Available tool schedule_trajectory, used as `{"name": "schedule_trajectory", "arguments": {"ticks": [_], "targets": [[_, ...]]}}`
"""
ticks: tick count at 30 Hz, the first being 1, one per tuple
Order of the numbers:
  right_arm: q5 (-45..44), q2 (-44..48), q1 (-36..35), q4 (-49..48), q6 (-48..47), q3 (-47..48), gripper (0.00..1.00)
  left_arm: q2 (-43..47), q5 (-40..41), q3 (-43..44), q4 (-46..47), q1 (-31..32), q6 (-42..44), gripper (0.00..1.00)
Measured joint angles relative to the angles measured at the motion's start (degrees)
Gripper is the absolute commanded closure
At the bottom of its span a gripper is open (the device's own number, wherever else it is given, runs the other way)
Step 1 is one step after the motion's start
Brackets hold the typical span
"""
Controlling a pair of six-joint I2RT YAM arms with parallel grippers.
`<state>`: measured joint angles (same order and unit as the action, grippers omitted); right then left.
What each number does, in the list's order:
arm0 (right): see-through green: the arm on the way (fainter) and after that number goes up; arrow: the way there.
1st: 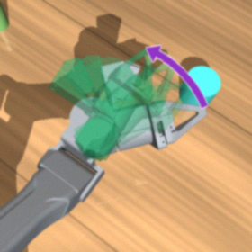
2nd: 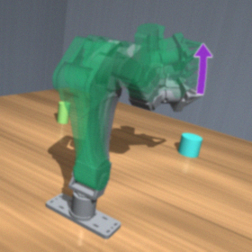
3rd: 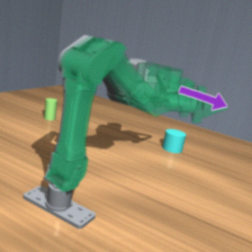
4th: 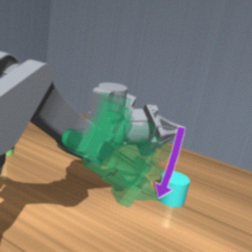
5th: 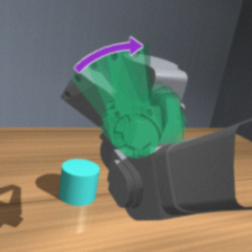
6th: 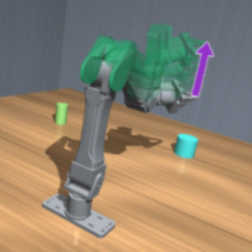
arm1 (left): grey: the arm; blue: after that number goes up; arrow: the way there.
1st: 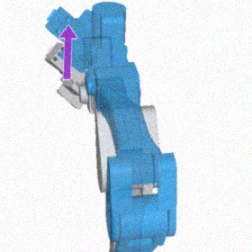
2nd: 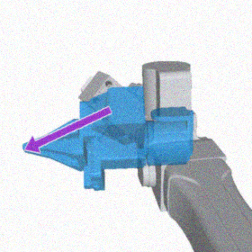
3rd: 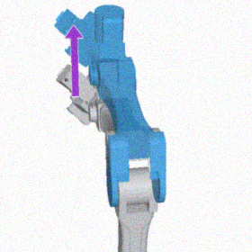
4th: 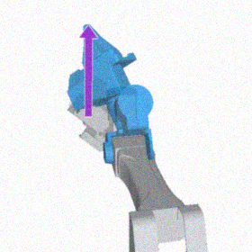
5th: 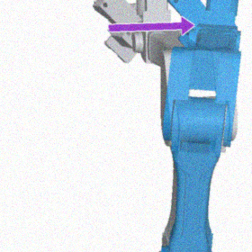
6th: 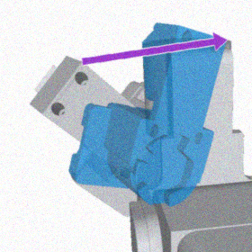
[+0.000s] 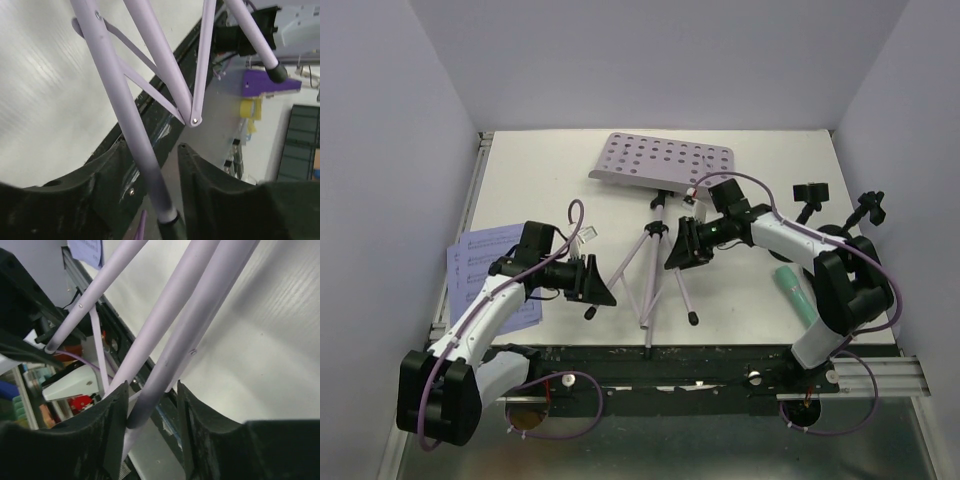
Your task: Pack up the instrument practice props
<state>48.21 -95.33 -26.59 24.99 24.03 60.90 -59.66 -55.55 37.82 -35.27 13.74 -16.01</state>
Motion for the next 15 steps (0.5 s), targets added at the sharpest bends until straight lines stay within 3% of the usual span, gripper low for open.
{"name": "schedule_trajectory", "arguments": {"ticks": [3, 6, 11, 15], "targets": [[1.14, 0.28, -0.26, -1.86, 0.96, -1.29, 0.81, -0.11, -4.02, -3.15, 3.23, 0.17, -2.29, 0.90], [0.39, 0.33, -0.04, -1.70, 4.81, -2.69, 1.00, -1.05, -4.07, -6.45, 5.62, 0.07, -8.68, 0.99], [-1.88, -0.02, -0.20, -1.68, 10.19, -3.56, 1.00, -7.28, -4.28, -8.72, 11.76, 3.19, -13.84, 1.00], [-6.03, -2.36, -1.99, -2.19, 10.47, -2.99, 1.00, -15.06, -2.95, -6.40, 15.61, 9.35, -13.92, 1.00]]}}
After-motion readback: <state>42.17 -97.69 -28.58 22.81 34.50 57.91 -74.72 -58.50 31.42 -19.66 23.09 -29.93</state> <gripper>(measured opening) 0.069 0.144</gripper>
